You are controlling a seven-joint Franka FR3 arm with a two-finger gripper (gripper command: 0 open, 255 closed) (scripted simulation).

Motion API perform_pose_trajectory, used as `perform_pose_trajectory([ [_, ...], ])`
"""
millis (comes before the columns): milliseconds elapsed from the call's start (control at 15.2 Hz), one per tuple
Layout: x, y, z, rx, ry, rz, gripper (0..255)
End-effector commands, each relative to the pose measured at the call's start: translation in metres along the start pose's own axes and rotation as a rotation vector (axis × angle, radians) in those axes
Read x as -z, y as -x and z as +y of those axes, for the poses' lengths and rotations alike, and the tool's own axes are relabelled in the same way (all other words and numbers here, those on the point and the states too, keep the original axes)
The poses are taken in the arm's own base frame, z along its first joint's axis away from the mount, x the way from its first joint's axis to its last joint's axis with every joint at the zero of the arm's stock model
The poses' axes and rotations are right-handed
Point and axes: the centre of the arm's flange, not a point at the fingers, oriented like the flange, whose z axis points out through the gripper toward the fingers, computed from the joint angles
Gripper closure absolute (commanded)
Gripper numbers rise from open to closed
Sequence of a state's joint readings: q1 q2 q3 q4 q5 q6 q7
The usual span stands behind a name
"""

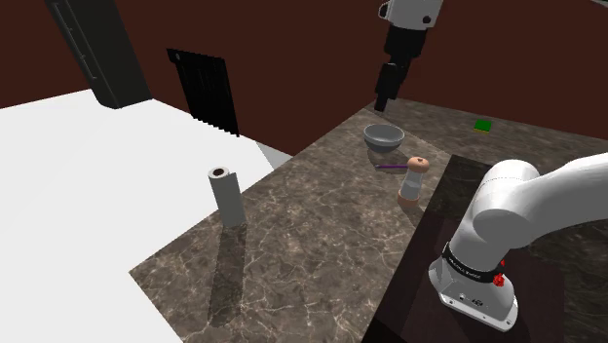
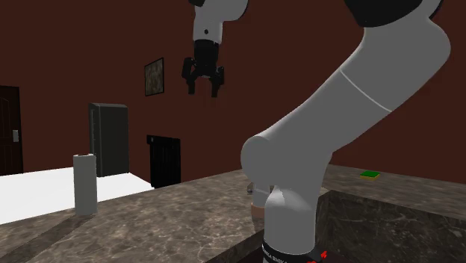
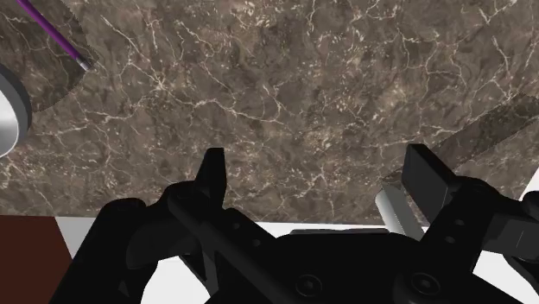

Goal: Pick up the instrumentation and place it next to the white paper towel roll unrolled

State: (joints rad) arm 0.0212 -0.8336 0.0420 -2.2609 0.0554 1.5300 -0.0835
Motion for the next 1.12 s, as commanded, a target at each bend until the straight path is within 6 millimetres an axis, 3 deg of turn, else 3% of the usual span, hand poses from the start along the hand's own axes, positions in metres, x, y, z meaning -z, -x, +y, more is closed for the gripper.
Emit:
perform_pose_trajectory([
  [0, 0.000, 0.000, 0.000, 0.000, 0.000, 0.000, 0],
  [1056, -0.140, 0.076, 0.152, 0.062, -0.094, -0.017, 0],
])
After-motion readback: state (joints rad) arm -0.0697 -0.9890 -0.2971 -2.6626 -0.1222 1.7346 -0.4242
